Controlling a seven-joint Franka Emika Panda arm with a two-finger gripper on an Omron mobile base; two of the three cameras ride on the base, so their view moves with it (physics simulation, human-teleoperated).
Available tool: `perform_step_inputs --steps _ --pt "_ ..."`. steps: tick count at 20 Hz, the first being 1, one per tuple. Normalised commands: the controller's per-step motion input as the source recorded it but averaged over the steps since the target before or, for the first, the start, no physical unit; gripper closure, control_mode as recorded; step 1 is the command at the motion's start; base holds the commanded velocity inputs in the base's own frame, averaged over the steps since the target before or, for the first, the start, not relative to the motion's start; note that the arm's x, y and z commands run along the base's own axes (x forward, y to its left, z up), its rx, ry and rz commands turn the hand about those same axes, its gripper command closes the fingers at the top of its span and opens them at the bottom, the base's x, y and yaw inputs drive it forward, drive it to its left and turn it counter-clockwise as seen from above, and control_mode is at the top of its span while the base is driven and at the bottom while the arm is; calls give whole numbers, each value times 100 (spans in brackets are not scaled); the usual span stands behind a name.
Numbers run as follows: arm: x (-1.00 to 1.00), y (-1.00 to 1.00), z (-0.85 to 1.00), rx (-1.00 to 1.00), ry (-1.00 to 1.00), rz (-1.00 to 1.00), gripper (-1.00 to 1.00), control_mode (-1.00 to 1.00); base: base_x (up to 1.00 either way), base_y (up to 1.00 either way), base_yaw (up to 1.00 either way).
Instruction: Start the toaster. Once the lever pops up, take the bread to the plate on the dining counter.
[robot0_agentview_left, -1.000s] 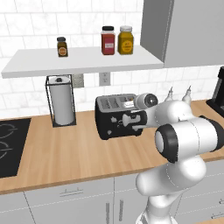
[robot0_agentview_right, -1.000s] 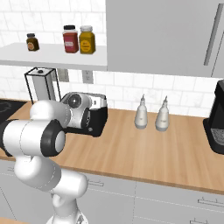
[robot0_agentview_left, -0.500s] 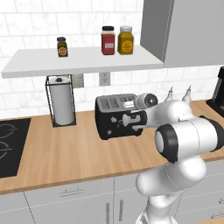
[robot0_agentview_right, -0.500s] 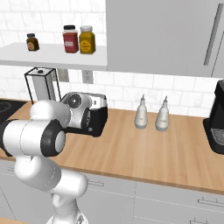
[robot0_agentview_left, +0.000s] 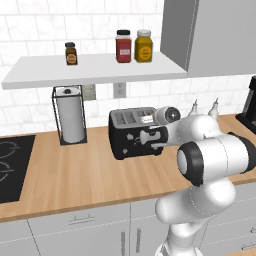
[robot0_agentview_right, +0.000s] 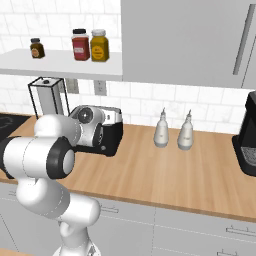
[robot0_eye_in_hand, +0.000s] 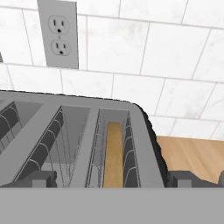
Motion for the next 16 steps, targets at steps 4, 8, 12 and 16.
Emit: perform_step_inputs --steps 4,8,12,16 --pt "0 0 0 0 0 0 -100 -100 0 0 0" --pt "0 0 0 0 0 0 -100 -100 0 0 0" --pt "0 0 0 0 0 0 -100 -100 0 0 0" --pt "0 0 0 0 0 0 -100 -100 0 0 0"
